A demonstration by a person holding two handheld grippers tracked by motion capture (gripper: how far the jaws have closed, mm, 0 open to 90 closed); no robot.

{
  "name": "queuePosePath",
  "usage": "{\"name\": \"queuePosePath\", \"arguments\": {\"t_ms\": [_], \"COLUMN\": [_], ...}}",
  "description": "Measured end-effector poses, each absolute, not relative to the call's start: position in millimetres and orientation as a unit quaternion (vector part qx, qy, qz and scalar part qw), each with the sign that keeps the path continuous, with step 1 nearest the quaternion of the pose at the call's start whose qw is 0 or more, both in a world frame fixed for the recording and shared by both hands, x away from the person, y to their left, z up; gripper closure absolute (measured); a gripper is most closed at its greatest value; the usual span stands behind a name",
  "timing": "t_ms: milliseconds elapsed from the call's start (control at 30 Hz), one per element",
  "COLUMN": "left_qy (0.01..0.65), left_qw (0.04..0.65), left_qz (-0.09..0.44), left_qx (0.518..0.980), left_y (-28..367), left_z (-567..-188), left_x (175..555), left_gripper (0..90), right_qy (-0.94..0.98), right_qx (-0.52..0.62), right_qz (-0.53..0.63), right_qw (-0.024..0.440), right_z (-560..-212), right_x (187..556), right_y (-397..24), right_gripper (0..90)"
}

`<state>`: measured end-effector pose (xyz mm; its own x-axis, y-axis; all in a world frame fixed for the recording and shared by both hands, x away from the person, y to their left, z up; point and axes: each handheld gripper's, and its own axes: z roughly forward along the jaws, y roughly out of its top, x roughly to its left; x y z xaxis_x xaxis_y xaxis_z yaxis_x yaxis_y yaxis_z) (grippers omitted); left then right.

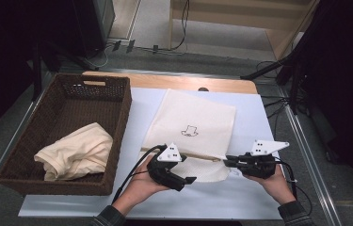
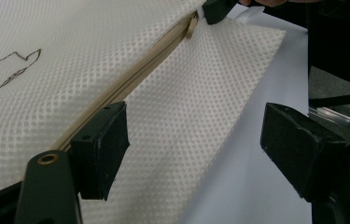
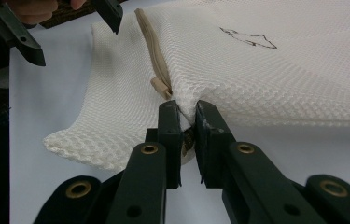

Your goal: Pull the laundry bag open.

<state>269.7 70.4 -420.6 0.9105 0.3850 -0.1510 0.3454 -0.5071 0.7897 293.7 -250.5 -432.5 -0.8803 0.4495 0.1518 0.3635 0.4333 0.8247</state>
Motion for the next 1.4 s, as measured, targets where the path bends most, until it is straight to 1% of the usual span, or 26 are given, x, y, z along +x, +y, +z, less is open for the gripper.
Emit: {"name": "queuePosePath", "arguments": {"t_ms": [33, 267, 467, 533, 800, 933, 1233, 1400], "left_qy": [0.207, 0.195, 0.186, 0.185, 0.178, 0.178, 0.174, 0.168], "left_qw": [0.451, 0.455, 0.457, 0.456, 0.461, 0.462, 0.462, 0.458], "left_qz": [0.021, 0.019, 0.011, 0.010, 0.004, 0.002, 0.010, -0.005], "left_qx": [0.868, 0.869, 0.870, 0.871, 0.869, 0.869, 0.870, 0.873], "left_y": [68.7, 59.0, 51.7, 50.5, 37.5, 32.9, 25.3, 15.1], "left_z": [-420.2, -420.0, -420.8, -420.8, -421.3, -421.9, -422.3, -428.6], "left_x": [269.6, 272.5, 276.0, 276.2, 280.2, 282.2, 286.3, 290.3], "left_gripper": [27.7, 36.9, 47.8, 49.4, 56.0, 57.7, 58.4, 60.0], "right_qy": [0.845, 0.847, 0.846, 0.847, 0.847, 0.847, 0.846, 0.845], "right_qx": [0.240, 0.237, 0.237, 0.236, 0.232, 0.232, 0.231, 0.231], "right_qz": [0.475, 0.474, 0.475, 0.475, 0.475, 0.477, 0.479, 0.481], "right_qw": [0.045, 0.049, 0.046, 0.047, 0.047, 0.045, 0.044, 0.044], "right_z": [-432.6, -432.5, -432.4, -432.5, -432.6, -432.8, -432.6, -432.3], "right_x": [293.5, 292.2, 290.6, 290.6, 288.9, 288.5, 289.1, 288.2], "right_y": [-250.5, -249.7, -249.5, -249.4, -248.7, -248.4, -248.5, -248.2], "right_gripper": [82.5, 82.5, 82.6, 82.6, 82.6, 82.6, 82.6, 82.7]}}
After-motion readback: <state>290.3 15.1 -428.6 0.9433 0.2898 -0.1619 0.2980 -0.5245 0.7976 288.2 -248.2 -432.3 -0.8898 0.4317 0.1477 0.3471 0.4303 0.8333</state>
